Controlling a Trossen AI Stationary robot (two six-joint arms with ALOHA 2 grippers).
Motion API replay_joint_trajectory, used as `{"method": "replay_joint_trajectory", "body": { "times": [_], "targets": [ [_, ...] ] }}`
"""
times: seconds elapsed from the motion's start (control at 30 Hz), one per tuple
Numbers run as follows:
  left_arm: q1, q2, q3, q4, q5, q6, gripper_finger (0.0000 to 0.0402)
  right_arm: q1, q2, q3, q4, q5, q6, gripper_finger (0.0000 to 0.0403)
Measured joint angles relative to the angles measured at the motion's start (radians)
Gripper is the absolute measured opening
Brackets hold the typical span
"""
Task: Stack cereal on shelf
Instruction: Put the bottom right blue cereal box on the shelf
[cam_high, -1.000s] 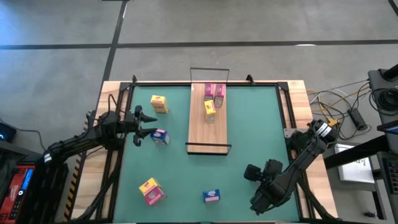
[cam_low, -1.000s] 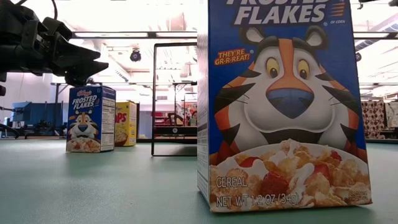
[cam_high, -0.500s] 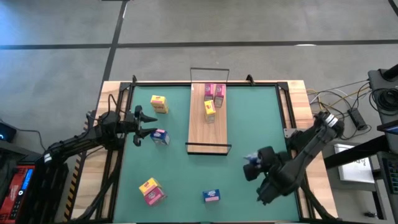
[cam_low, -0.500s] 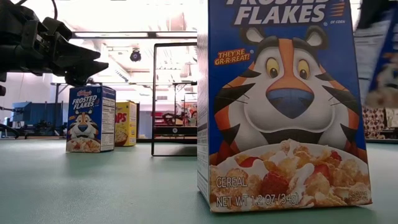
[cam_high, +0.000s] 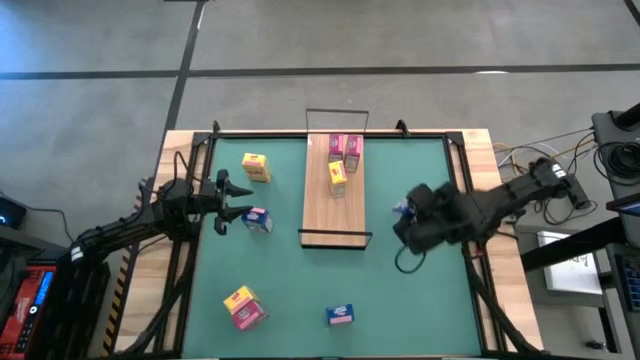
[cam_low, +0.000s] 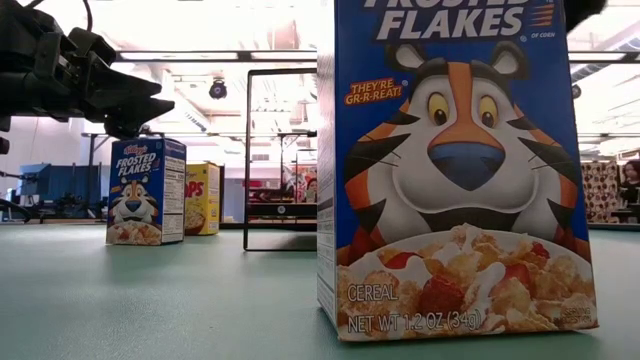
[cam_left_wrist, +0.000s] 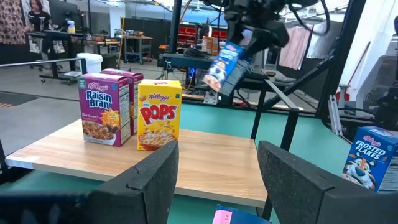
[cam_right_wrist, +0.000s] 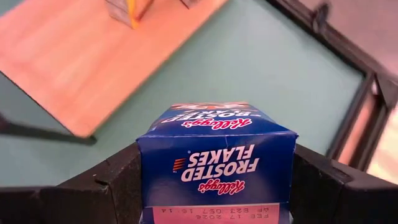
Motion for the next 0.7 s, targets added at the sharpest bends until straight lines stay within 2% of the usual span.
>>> {"method": "replay_joint_trajectory", "body": {
  "times": [0.13,0.37,0.7],
  "targets": [
    [0.0,0.0,0.0,0.0,0.0,0.0,0.0204,-0.107,-0.033,-0.026,0.157,-0.016,-0.279,0.0286],
    [0.0,0.0,0.0,0.0,0.0,0.0,0.0204,-0.301,0.008,-0.032,0.339,-0.206,-0.646,0.0286],
    [0.0,0.0,0.0,0.0,0.0,0.0,0.0204,-0.436,0.104,-0.022,0.527,-0.405,-1.04,0.0286]
  ]
}}
